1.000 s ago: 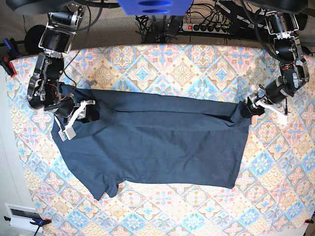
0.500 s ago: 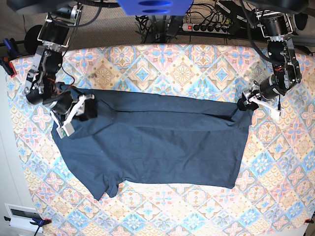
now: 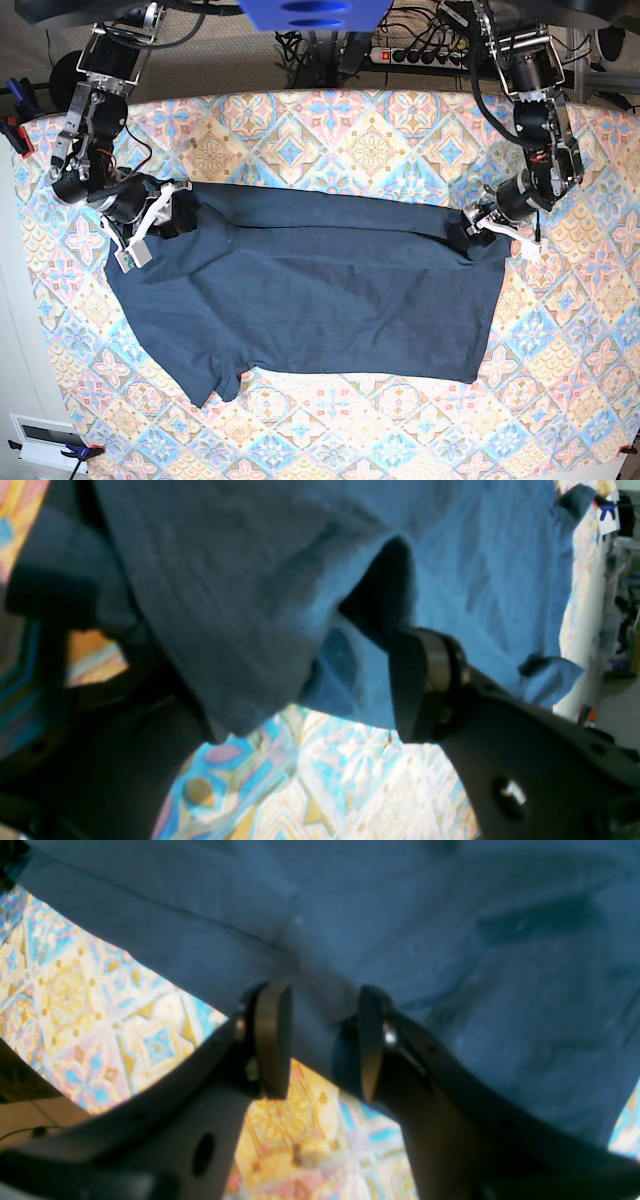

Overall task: Layout the t-shirt on the table in an organized manner, then fold the t-shirt properly
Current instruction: 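Pull the shirt edge taut between both grippers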

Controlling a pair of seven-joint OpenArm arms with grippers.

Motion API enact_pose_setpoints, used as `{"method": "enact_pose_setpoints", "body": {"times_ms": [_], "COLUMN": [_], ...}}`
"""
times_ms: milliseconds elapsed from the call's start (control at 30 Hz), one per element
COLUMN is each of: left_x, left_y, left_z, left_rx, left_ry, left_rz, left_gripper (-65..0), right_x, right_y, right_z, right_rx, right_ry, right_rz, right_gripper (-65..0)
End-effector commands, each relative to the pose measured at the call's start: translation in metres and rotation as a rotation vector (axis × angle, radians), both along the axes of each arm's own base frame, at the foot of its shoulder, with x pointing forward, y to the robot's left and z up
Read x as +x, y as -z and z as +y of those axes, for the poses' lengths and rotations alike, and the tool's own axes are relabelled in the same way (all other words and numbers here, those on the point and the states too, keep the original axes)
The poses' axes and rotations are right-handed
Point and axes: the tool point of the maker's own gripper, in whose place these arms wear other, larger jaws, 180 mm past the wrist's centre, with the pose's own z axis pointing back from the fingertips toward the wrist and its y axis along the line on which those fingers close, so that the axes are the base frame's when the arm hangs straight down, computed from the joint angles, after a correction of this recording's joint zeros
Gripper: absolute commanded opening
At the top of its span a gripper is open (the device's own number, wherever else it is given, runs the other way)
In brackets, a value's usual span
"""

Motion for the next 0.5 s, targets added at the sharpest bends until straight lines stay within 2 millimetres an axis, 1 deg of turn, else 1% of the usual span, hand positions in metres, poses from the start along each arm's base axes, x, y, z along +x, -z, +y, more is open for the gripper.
{"method": "enact_pose_setpoints", "body": {"times_ms": [0,100,133,167,200,300,333,367,467], "left_x": [0.000,0.000,0.000,0.000,0.001,0.003,0.002,0.002,-0.002], "left_y": [0.000,-0.001,-0.002,-0.004,-0.006,-0.011,-0.013,-0.015,-0.015], "left_z": [0.004,0.008,0.012,0.016,0.019,0.031,0.037,0.042,0.052], "left_rx": [0.017,0.022,0.030,0.037,0.043,0.051,0.048,0.045,0.048], "left_ry": [0.001,-0.008,-0.011,-0.011,-0.012,-0.039,-0.063,-0.079,-0.104], "left_rz": [0.005,0.003,0.001,-0.001,-0.006,-0.021,-0.027,-0.030,-0.027], "left_gripper": [-20.7,-21.1,-22.2,-24.7,-30.1,-53.9,-61.7,-65.0,-65.0], "right_x": [0.005,0.002,0.002,-0.001,-0.004,-0.020,-0.027,-0.033,-0.044], "right_y": [-0.012,-0.010,-0.010,-0.007,-0.005,0.008,0.013,0.017,0.021], "right_z": [-0.004,-0.004,-0.004,-0.004,-0.004,-0.004,-0.008,-0.013,-0.031], "right_rx": [-0.004,-0.006,-0.006,-0.006,-0.007,-0.007,-0.008,-0.010,-0.017], "right_ry": [-0.004,-0.005,-0.005,-0.005,-0.005,-0.004,0.008,0.024,0.080], "right_rz": [-0.044,-0.038,-0.037,-0.029,-0.020,0.026,0.043,0.058,0.078], "right_gripper": [-43.7,-43.7,-43.7,-43.7,-43.7,-43.6,-43.5,-43.3,-43.2]}}
